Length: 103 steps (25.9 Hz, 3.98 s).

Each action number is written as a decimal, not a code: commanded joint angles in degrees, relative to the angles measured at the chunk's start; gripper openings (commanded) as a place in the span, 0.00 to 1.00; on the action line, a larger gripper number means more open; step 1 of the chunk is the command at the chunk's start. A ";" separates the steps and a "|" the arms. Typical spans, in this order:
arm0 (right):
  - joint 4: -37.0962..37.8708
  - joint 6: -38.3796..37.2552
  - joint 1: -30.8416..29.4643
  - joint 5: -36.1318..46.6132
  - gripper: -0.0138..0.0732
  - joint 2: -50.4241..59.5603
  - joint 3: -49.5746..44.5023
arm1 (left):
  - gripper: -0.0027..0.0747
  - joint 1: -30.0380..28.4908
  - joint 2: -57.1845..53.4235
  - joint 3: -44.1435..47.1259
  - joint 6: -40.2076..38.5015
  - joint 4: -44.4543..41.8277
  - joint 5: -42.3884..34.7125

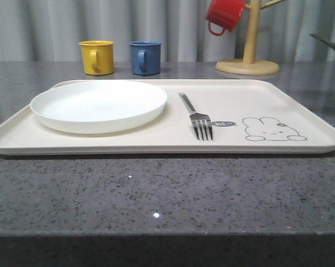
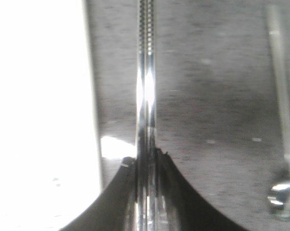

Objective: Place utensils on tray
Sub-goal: 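Lower the right gripper onto the chopsticks and grasp them, then place the chopsticks on the tray beside the fork and release, then lower the right gripper onto the spoon handle and grasp it, then place the spoon on the tray beside the chopsticks and release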

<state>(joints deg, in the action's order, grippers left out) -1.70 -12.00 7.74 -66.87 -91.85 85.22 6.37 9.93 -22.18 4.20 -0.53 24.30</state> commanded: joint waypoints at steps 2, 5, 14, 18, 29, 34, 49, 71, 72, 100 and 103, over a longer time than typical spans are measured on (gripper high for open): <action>-0.29 -3.76 7.28 3.36 0.10 0.94 1.96 | 0.01 -0.06 0.66 -1.61 -0.57 0.53 -4.84; -0.36 -6.44 11.53 5.81 0.10 -1.49 1.96 | 0.01 -0.06 0.66 -1.61 -0.57 0.53 -4.84; -2.89 -10.51 13.84 10.11 0.10 -9.49 1.96 | 0.01 -0.06 0.66 -1.61 -0.57 0.53 -4.84; -2.89 -10.51 13.84 9.61 0.12 -9.78 1.96 | 0.01 -0.06 0.66 -1.61 -0.57 0.53 -4.84; -0.44 -10.51 13.84 7.29 0.49 -8.03 3.55 | 0.01 -0.06 0.66 -1.61 -0.57 0.53 -4.84; 7.19 -10.28 10.30 2.90 0.49 -4.28 6.29 | 0.01 -0.06 0.66 -1.61 -0.57 0.53 -4.84; 2.54 9.02 -17.65 -2.30 0.49 -5.28 6.05 | 0.01 -0.06 0.66 -1.61 -0.57 0.53 -4.84; 2.17 10.35 -18.31 -2.21 0.13 -13.46 6.25 | 0.01 -0.06 0.66 -1.61 -0.57 0.53 -4.84; 2.17 10.35 -18.31 -2.55 0.13 -13.29 6.36 | 0.01 -0.06 0.66 -1.61 -0.57 0.53 -4.84; -2.58 -2.99 5.98 -4.66 0.13 -9.37 6.36 | 0.01 -0.06 0.66 -1.61 -0.57 0.53 -4.84; -3.49 -2.99 5.98 -3.42 0.13 -10.88 6.36 | 0.01 -0.06 0.66 -1.61 -0.57 0.53 -4.84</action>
<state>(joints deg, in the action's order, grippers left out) -4.26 -14.78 13.84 -70.84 -104.73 89.93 6.37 9.93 -22.18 4.20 -0.53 24.30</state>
